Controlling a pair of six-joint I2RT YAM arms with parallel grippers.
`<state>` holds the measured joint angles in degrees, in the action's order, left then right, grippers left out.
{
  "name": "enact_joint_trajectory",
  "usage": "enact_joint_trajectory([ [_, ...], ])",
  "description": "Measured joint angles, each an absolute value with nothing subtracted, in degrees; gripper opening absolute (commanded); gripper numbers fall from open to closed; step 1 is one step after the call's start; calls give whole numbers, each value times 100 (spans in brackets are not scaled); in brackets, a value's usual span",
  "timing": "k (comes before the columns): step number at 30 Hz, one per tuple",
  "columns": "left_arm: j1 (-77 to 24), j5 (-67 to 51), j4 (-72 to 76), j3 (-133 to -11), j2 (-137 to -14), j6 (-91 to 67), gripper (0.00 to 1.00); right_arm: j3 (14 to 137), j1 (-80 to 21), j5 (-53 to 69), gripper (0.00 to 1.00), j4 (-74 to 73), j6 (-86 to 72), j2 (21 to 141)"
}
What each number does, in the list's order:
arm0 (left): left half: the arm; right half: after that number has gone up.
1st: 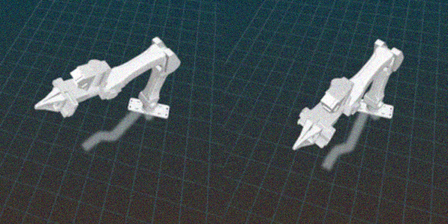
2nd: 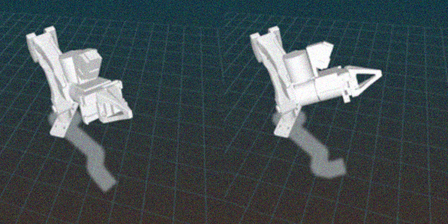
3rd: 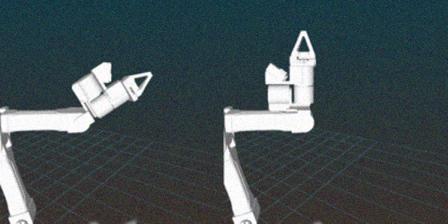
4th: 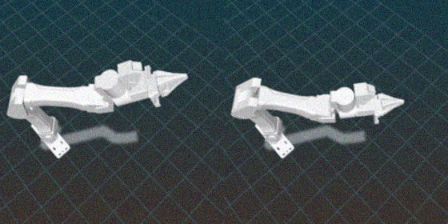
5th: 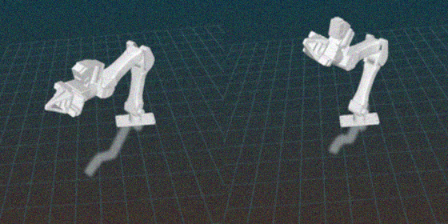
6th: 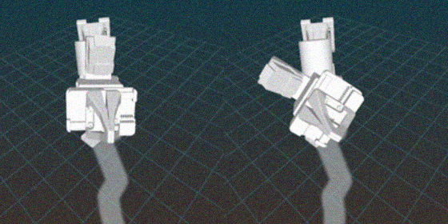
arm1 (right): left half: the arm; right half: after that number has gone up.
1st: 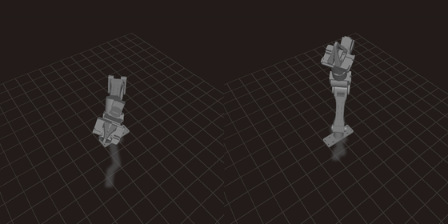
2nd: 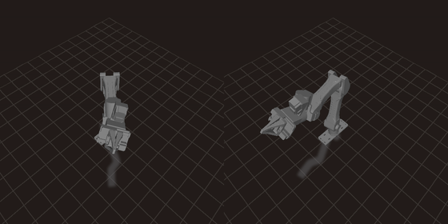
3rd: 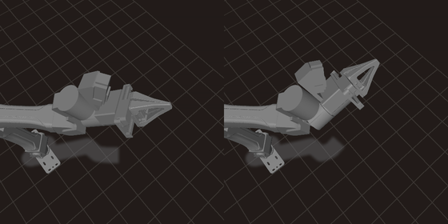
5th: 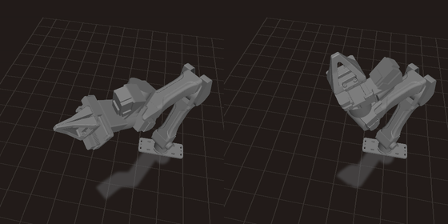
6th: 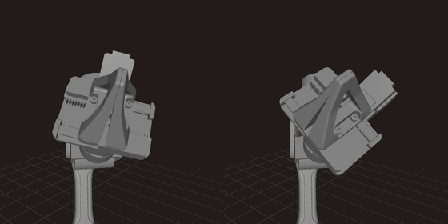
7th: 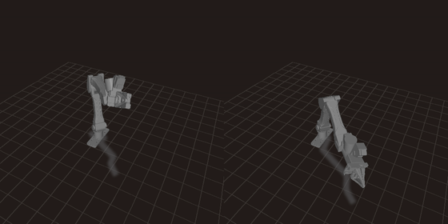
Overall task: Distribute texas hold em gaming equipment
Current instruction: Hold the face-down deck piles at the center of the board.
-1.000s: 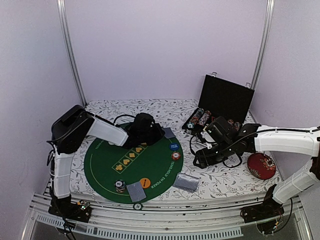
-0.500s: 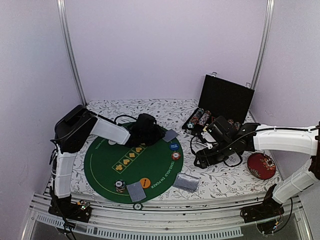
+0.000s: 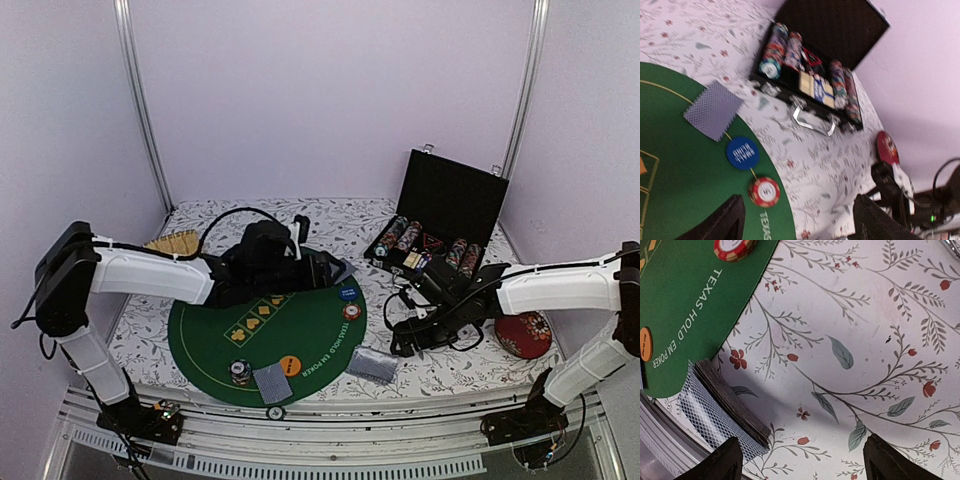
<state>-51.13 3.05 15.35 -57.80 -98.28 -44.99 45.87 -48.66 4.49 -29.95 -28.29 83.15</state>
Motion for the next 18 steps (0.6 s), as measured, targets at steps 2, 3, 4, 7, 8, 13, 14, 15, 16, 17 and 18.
enact_joint_trajectory([
  [2, -5258, -110, 1522, -5546, -9738, -4388, 72, 4543, -4978, 460, 86, -2947, -2908, 8322],
  [3, -5310, -311, 1498, -5417, -9732, -4344, 70, 4534, -5046, 460, 86, -2908, -2952, 8322],
  [4, -5336, -458, 1455, -5319, -9741, -4316, 67, 4532, -5100, 460, 86, -2886, -2985, 8322],
  [7, -5406, -862, 1262, -5033, -9762, -4246, 61, 4512, -5273, 458, 86, -2788, -3127, 8322],
  [8, -5411, -947, 1232, -4993, -9773, -4241, 59, 4499, -5306, 456, 85, -2773, -3177, 8320],
  [13, -5500, -1417, 1238, -4954, -9907, -4206, 56, 4252, -5443, 375, 84, -2683, -3463, 8241],
  [14, -5529, -1481, 1258, -4954, -9948, -4206, 55, 4189, -5470, 360, 84, -2670, -3507, 8235],
  [15, -5568, -1575, 1282, -4956, -10020, -4200, 54, 4134, -5494, 349, 83, -2659, -3559, 8237],
  [16, -5596, -1640, 1295, -4956, -10090, -4204, 52, 4097, -5516, 346, 83, -2657, -3605, 8239],
  [17, -5627, -1732, 1299, -4958, -10193, -4202, 51, 4071, -5548, 338, 83, -2652, -3651, 8252],
  [18, -5651, -1809, 1297, -4956, -10300, -4217, 50, 4066, -5581, 325, 83, -2644, -3684, 8287],
])
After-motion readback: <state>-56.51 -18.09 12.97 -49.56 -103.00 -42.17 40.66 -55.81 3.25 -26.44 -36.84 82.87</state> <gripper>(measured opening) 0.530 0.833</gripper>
